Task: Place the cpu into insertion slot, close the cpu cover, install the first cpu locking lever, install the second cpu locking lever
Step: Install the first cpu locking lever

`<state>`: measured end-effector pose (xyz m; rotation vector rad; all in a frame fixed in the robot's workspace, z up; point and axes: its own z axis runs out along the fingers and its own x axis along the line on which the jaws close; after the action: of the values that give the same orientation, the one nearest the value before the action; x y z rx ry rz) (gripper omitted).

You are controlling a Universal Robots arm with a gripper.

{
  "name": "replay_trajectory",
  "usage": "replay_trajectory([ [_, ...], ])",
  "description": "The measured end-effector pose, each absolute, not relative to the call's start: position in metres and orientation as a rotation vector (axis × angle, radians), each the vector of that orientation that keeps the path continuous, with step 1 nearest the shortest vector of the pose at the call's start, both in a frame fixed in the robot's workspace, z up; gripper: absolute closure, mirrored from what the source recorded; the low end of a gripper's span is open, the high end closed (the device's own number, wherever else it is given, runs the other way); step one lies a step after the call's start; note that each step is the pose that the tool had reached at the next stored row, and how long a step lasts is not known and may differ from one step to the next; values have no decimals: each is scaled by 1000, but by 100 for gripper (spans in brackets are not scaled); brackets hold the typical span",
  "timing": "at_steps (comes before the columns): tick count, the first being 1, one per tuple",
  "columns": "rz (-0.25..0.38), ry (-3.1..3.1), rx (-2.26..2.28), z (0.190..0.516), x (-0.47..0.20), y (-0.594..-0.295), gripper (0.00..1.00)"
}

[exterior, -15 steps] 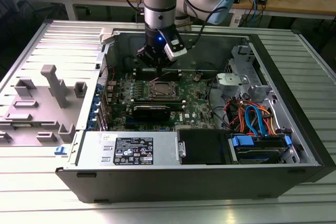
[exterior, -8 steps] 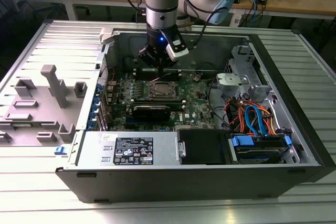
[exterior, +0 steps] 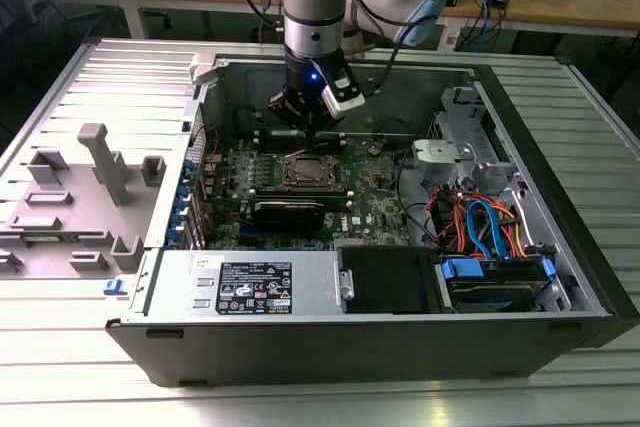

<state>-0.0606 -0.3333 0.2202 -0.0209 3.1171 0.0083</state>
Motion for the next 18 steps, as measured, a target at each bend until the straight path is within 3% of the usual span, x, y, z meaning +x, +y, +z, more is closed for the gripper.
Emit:
replay_trajectory([
  [18, 8, 3117, -21, 212, -48, -333, 89],
])
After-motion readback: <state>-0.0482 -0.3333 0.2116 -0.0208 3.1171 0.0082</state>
